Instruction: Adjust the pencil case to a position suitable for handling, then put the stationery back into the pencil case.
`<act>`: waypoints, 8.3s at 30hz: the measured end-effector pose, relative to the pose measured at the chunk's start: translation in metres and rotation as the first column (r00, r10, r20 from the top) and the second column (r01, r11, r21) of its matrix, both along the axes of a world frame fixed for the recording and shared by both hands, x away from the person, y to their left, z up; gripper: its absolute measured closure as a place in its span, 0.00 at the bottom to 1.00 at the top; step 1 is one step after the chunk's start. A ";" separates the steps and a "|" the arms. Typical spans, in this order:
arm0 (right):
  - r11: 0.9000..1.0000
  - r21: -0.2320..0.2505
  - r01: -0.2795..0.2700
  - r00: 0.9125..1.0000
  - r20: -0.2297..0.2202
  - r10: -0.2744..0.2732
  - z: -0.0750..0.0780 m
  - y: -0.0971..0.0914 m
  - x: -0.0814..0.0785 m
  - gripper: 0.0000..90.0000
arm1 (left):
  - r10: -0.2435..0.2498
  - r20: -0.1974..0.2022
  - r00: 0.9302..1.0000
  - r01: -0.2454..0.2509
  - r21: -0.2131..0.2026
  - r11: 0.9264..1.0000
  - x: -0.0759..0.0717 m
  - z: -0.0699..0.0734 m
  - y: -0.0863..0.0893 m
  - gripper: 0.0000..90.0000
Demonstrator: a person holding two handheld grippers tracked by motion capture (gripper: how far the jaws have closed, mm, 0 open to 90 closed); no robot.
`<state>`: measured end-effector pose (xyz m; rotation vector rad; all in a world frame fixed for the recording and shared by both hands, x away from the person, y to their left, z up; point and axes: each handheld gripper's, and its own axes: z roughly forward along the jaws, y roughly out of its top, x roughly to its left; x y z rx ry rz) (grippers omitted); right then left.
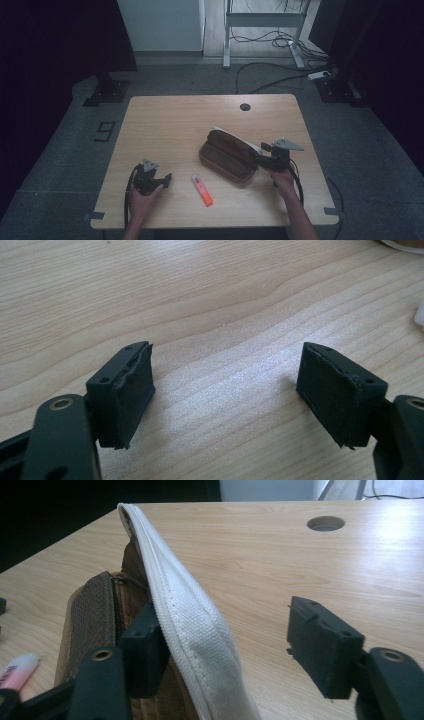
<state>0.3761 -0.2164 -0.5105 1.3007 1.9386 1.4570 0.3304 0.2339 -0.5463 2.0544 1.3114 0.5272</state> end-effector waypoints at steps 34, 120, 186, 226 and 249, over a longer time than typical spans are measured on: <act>0.994 -0.021 -0.104 0.992 0.067 0.105 0.044 0.028 -0.050 0.31 | 0.000 0.000 1.000 0.000 0.000 1.000 0.000 0.000 0.000 0.25; 0.858 -0.247 -0.450 0.893 -0.155 0.423 -0.037 0.173 -0.079 0.45 | -0.002 -0.001 1.000 0.002 0.001 1.000 0.000 0.000 0.000 0.25; 0.895 -0.233 -0.381 0.923 -0.044 0.382 -0.001 0.135 -0.071 0.73 | -0.001 0.000 1.000 0.001 0.000 1.000 0.000 0.000 0.000 0.25; 0.933 -0.210 -0.293 0.952 0.020 0.304 0.021 0.104 -0.062 0.73 | -0.001 0.000 1.000 0.001 0.000 1.000 0.000 0.000 0.000 0.25; 0.950 -0.190 -0.246 0.964 0.051 0.260 0.032 0.084 -0.056 0.73 | -0.001 0.000 1.000 0.001 0.000 1.000 0.000 0.000 0.000 0.25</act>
